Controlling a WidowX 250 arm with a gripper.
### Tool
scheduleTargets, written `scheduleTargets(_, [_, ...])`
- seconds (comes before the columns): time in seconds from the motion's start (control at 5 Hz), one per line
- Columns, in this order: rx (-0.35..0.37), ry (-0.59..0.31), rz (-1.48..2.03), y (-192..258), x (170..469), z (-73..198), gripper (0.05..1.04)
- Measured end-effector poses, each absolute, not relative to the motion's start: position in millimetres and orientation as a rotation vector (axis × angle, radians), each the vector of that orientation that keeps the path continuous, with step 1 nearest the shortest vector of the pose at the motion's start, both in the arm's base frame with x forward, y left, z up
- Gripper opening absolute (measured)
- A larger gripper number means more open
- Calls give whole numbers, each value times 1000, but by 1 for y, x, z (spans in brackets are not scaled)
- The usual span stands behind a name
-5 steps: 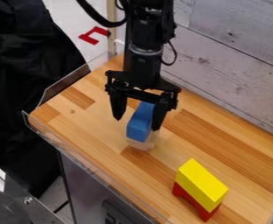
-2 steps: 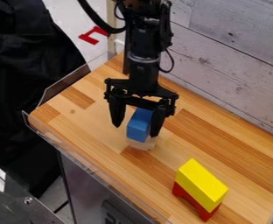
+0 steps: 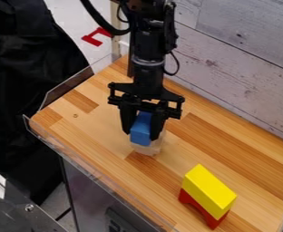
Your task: Put the blue rectangle to the yellow rectangle
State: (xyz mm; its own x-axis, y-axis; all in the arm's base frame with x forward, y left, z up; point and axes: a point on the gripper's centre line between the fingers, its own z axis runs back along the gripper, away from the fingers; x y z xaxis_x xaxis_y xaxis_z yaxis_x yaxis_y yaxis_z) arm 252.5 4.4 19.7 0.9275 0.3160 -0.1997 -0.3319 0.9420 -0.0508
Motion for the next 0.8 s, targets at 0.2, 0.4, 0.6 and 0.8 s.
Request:
scheduleTargets(0.2, [-79,173,356,5,249,26,552])
scheduleTargets(0.4, [-77,66,399,1,252,55,552])
scheduleTargets(0.6, [-30,22,452,-22,247,83,552])
scheduleTargets(0.8, [12,-36,690,-53,250,117,552])
